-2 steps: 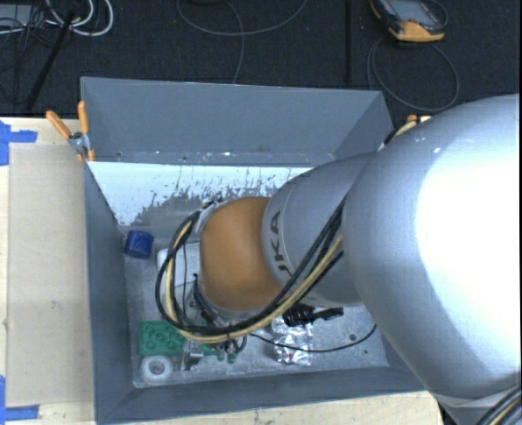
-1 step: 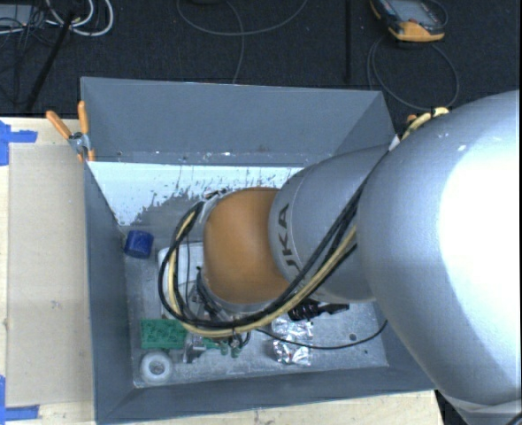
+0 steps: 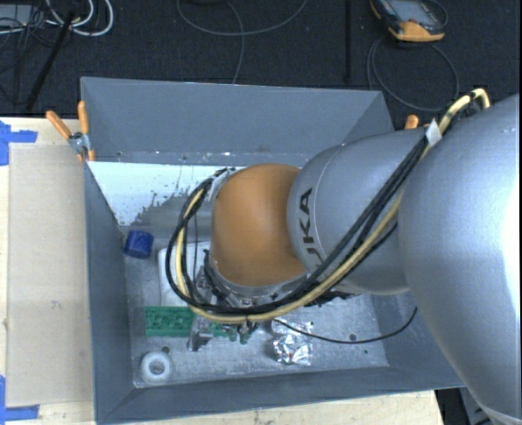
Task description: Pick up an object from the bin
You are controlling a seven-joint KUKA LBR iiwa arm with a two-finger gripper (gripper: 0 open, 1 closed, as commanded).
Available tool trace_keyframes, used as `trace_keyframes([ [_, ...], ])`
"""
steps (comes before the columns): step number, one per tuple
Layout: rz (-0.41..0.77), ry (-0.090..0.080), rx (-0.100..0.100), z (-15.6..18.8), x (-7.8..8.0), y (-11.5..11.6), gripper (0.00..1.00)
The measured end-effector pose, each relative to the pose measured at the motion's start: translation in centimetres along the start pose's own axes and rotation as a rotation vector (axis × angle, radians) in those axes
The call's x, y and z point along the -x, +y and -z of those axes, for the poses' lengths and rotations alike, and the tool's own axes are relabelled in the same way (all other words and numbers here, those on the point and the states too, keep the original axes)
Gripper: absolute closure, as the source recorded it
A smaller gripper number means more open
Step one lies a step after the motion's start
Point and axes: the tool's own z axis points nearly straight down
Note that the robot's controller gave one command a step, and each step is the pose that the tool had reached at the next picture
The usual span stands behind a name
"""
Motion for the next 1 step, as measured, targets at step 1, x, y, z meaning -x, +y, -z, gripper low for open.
trace_keyframes([
  [1,0.001,0.0,0.0,3.8,0.09,-0.02,1.0],
])
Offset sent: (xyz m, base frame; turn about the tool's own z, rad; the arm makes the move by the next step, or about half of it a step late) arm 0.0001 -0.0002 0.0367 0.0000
